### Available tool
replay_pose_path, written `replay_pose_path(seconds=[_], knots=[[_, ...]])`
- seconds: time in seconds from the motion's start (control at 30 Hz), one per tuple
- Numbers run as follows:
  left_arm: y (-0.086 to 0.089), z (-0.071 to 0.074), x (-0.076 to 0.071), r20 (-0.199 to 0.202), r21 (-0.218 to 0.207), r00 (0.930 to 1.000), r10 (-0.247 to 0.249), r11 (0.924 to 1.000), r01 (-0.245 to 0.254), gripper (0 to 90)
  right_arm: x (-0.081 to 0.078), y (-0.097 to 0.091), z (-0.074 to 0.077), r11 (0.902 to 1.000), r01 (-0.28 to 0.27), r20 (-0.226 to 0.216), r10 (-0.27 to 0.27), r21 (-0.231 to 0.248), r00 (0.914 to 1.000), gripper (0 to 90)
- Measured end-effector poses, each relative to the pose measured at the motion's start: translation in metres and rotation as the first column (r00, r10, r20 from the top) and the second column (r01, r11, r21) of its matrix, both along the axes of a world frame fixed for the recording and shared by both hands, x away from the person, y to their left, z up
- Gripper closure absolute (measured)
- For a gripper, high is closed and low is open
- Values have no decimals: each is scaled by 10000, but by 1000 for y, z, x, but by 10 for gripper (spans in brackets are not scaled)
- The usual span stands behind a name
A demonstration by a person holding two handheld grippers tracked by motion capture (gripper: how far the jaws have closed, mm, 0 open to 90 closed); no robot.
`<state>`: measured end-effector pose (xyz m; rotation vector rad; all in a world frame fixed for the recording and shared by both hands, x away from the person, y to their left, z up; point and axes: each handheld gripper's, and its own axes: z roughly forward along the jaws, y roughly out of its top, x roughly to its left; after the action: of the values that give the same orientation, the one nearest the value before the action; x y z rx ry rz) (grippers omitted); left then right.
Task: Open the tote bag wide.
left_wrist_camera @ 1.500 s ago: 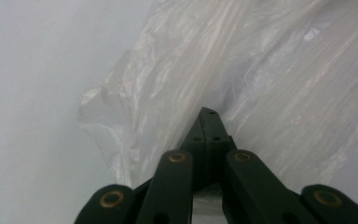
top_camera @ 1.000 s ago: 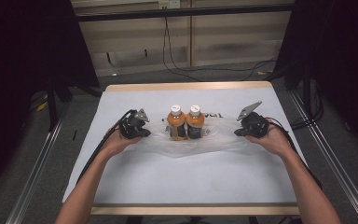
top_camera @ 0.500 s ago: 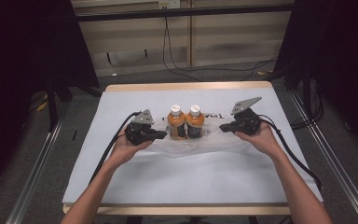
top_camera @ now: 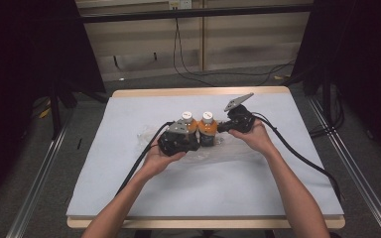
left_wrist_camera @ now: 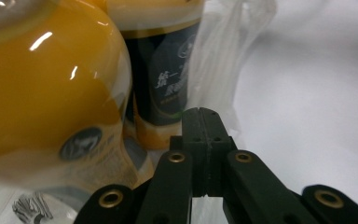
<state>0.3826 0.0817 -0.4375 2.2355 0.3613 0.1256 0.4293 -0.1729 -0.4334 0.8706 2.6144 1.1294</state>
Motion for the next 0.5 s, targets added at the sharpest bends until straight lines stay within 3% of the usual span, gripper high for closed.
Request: replay_pose_path(seconds=[0.03, 0.07, 0.2, 0.3, 0.47, 0.5], knots=[[-1, 0, 0, -41, 208, 10000, -35, 9998, 36, 900, 3, 2, -2, 10000, 7, -85, -8, -97, 10000, 900], [-3, -4, 0, -82, 10, 10000, 53, 10000, -53, 900, 4, 4, -4, 9998, 23, -164, -26, -182, 9999, 900], [-4, -15, 1, -145, 479, 9998, -141, 9987, 148, 900, 12, 9, -12, 9996, -247, -415, 253, 169, 9988, 900], [-6, -24, -1, -173, 865, 9996, -242, 9959, 256, 900, 17, 13, -18, 9998, -119, -674, 106, -185, 9977, 900], [-6, -39, -8, -457, 1396, 9980, -448, 9889, 507, 900, 30, 21, -24, 9996, 176, -965, -195, -200, 9951, 900], [-6, -40, -10, -425, 1301, 9981, -436, 9903, 488, 900, 34, 24, -27, 9995, 122, -1067, -151, -278, 9942, 900]])
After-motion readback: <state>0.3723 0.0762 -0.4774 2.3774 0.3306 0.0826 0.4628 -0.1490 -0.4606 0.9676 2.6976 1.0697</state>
